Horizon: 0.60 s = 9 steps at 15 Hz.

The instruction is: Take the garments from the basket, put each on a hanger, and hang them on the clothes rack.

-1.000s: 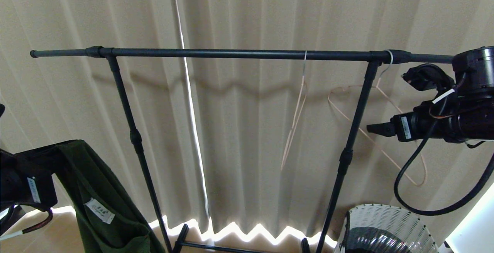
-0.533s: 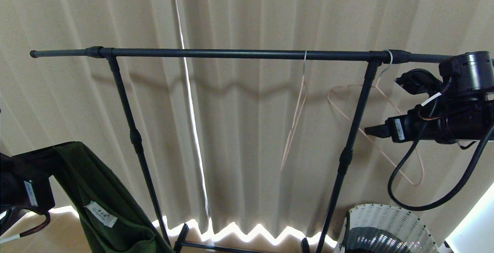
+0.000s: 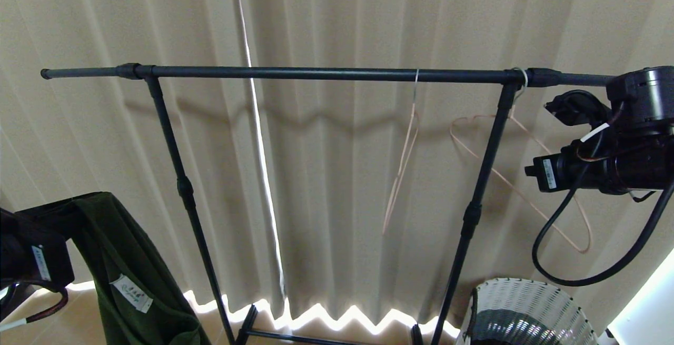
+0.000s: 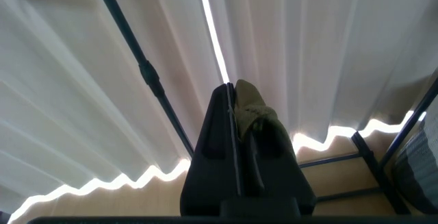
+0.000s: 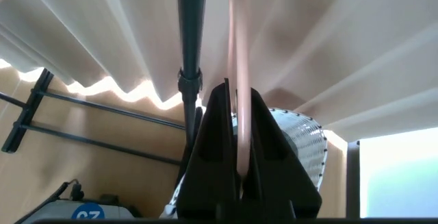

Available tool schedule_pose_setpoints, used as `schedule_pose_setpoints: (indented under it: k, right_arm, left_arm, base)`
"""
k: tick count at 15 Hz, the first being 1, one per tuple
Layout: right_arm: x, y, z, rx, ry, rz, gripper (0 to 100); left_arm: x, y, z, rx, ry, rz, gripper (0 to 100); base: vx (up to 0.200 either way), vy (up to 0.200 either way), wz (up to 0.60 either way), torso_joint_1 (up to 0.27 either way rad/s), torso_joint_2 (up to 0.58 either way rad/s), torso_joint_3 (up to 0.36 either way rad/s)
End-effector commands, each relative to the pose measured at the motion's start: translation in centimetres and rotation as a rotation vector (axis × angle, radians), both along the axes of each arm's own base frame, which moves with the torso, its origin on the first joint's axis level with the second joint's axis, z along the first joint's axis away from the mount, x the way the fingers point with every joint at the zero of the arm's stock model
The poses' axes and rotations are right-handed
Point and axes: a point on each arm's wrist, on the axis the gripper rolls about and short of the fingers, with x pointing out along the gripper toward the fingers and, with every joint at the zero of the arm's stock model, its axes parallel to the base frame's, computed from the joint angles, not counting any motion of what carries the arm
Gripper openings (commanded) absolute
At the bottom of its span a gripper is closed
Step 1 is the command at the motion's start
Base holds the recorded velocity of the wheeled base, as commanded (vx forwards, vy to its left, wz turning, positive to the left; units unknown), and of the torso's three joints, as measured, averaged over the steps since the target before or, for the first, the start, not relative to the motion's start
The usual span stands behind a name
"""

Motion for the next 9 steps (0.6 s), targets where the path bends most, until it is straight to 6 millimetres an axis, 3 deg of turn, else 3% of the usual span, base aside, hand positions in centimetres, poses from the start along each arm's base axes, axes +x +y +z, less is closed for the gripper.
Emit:
schedule_pose_setpoints:
  k: [1, 9]
  right_arm:
    - [-0.5, -0.1, 0.6, 0.002, -0.02, -0.002, 0]
    - [-3.5, -2.6, 2.8, 0.012, -0.112, -0.091, 0]
  left_arm:
    - [0.0, 0.0, 0.0, 0.0, 0.0, 0.001, 0]
    - [0.1, 0.0, 0.1, 0.007, -0.005, 0.001, 0]
  base:
    - [0.0, 0.0, 0.0, 0.0, 0.0, 0.0]
    - [0.0, 0.0, 0.0, 0.0, 0.0, 0.0]
